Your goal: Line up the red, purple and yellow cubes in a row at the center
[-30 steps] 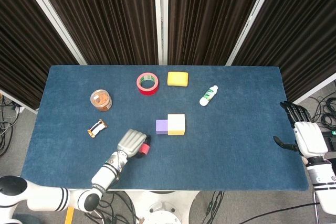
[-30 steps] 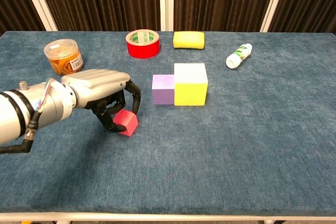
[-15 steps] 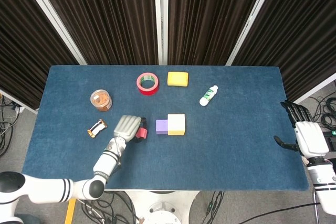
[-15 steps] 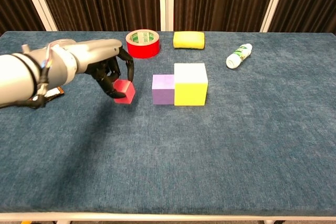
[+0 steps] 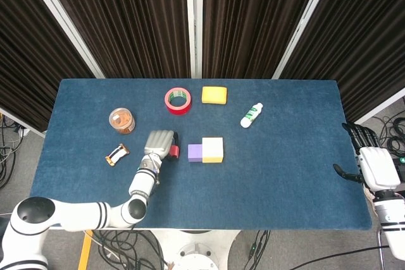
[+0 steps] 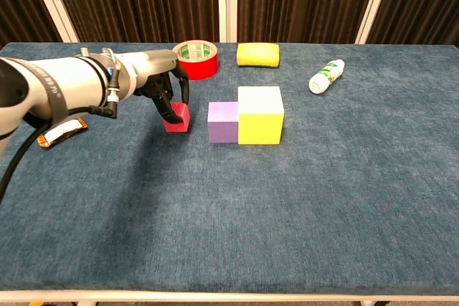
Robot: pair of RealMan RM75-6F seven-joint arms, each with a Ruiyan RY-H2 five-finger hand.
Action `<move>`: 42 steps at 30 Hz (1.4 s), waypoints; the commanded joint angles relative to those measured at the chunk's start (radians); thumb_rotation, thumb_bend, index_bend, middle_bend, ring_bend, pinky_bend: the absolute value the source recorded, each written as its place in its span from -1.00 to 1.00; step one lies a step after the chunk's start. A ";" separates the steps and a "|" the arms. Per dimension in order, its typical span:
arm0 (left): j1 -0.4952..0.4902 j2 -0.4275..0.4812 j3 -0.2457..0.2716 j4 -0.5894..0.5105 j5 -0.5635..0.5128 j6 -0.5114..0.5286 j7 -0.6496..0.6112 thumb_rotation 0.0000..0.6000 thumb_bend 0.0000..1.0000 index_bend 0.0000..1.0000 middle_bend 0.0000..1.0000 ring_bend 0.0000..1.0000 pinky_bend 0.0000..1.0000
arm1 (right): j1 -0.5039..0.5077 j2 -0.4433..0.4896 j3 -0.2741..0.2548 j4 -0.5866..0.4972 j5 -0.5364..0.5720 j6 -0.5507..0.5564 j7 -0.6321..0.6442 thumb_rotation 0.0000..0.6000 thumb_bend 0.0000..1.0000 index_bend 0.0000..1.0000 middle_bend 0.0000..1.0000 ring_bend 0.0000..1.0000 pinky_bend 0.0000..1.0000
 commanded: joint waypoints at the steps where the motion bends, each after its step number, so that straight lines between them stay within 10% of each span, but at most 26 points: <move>1: -0.010 -0.008 0.003 0.003 -0.008 0.003 0.009 1.00 -0.38 0.11 0.91 0.97 1.00 | 0.000 0.000 0.000 0.001 0.000 -0.001 0.001 1.00 -0.70 -1.00 -0.92 -1.00 -1.00; 22: -0.051 -0.043 0.000 0.019 -0.042 0.017 0.030 1.00 -0.40 0.02 0.90 0.96 1.00 | -0.002 0.006 0.001 0.008 0.010 -0.008 0.007 1.00 -0.70 -1.00 -0.92 -1.00 -1.00; 42: -0.003 0.021 0.071 -0.073 0.108 0.064 -0.002 1.00 -0.55 -0.50 0.87 0.95 1.00 | -0.002 0.006 0.004 0.006 0.006 -0.004 0.008 1.00 -0.70 -1.00 -0.92 -1.00 -1.00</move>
